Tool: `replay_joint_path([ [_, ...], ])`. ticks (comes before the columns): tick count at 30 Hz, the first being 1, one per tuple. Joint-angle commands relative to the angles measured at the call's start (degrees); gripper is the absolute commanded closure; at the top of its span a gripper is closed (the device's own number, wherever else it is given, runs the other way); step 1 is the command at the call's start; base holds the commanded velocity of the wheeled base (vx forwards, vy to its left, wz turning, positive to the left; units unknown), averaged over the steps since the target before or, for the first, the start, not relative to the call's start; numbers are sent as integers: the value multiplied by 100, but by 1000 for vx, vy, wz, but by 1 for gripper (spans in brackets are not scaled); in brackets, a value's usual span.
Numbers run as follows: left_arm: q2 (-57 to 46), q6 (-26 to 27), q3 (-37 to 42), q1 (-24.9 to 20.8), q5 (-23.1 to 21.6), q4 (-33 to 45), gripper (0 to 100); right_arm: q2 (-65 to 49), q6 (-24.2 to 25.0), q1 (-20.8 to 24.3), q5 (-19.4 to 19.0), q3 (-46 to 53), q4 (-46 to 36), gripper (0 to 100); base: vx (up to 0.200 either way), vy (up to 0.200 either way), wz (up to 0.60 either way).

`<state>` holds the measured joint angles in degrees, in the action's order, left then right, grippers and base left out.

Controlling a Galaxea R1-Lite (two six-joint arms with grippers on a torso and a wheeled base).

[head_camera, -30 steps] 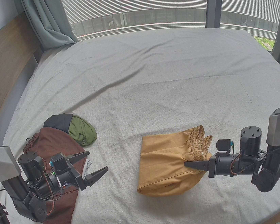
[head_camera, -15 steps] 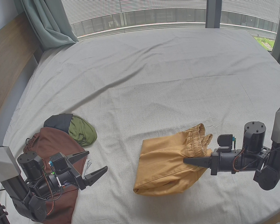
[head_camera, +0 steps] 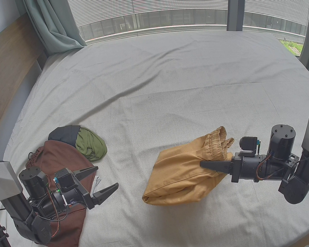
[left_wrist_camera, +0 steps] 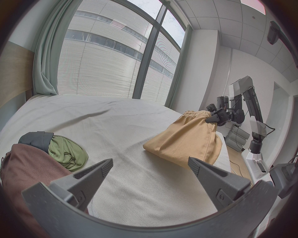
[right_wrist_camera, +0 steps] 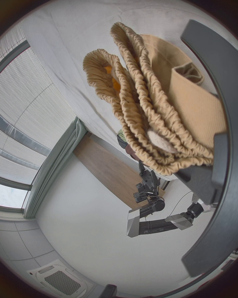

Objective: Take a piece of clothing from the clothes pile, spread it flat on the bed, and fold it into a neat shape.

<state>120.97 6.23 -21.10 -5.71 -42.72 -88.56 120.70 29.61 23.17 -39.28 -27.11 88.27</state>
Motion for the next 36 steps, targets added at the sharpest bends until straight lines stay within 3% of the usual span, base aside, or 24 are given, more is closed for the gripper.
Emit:
replay_joint_path([
  [1,-3,1,1,-1,0,-3,0,-20,54,-6,-10,-216,6,100,0,0,0],
  [36,-12,1,-43,26,9,-3,0,208,669,-226,-300,-1587,-21,100,0,0,0],
])
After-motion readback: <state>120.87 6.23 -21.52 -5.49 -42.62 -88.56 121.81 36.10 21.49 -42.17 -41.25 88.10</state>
